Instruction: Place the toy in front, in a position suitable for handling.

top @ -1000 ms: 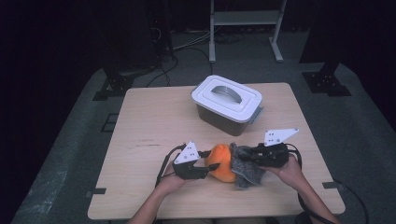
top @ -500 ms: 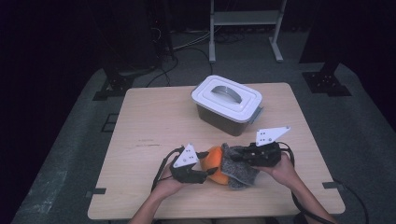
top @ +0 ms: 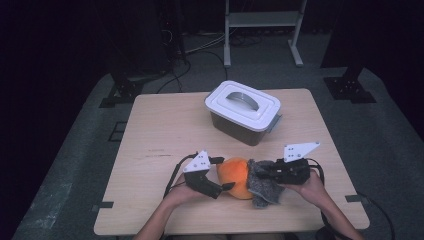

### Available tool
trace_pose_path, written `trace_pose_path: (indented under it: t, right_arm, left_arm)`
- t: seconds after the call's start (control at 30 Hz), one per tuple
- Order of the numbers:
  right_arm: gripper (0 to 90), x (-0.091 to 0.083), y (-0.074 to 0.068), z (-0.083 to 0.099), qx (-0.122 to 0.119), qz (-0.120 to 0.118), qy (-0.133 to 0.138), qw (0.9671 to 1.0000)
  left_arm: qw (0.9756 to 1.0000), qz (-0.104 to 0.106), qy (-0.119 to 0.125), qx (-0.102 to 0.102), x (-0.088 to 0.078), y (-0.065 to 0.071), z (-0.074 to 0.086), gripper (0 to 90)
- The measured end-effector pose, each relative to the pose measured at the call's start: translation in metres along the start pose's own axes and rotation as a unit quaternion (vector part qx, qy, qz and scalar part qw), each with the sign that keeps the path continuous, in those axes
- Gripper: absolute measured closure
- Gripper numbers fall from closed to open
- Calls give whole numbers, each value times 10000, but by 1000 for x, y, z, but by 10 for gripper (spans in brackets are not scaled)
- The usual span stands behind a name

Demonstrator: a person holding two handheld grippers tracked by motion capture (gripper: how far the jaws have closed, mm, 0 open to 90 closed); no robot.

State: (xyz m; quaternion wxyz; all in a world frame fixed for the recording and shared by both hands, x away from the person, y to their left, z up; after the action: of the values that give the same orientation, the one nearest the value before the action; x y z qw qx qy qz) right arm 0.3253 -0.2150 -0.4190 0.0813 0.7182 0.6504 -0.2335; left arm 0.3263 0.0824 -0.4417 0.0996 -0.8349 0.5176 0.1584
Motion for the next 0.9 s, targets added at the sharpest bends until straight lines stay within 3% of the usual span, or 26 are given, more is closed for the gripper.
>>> trace_pose_path:
  t: [0.07, 0.17, 0.53, 0.63, 0.77, 0.9]
  right_arm:
    - [792, 0, 1, 1, 0, 8, 10, 10000]
    - [792, -1, 1, 2, 40, 19, 5, 10000]
    - [791, -15, 3, 14, 280, 60, -164, 9995]
    - [792, -23, -2, 4, 187, 57, 8, 9998]
    - [792, -24, -11, -22, -95, -20, 291, 9995]
    - [791, -7, -11, -30, -238, 15, 77, 9997]
  left_arm:
    - [10000, 66, -50, -40, 0, 0, -1, 149]
    - [9998, -64, -124, 120, 0, 5, -3, 267]
    - [9997, -141, -154, 155, -2, 9, -5, 272]
    - [9994, -209, -186, 213, -2, 13, -9, 272]
    - [9992, -275, -202, 229, 0, 15, -12, 274]
    - [9986, -302, -222, 366, 0, 18, -14, 258]
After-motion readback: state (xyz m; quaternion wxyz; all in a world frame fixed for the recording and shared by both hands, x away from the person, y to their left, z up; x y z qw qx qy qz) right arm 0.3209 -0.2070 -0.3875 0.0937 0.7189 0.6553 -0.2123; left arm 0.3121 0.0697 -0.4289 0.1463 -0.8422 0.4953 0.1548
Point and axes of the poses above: each handheld gripper's, and its own axes: x roughly forward along the jaws, z roughly out of its underside, y roughly to its right, the point moved 1 cm from there along x, roughly forward along the jaws, and after that the axes turned 9 degrees about -z, right-handed, at the moved point
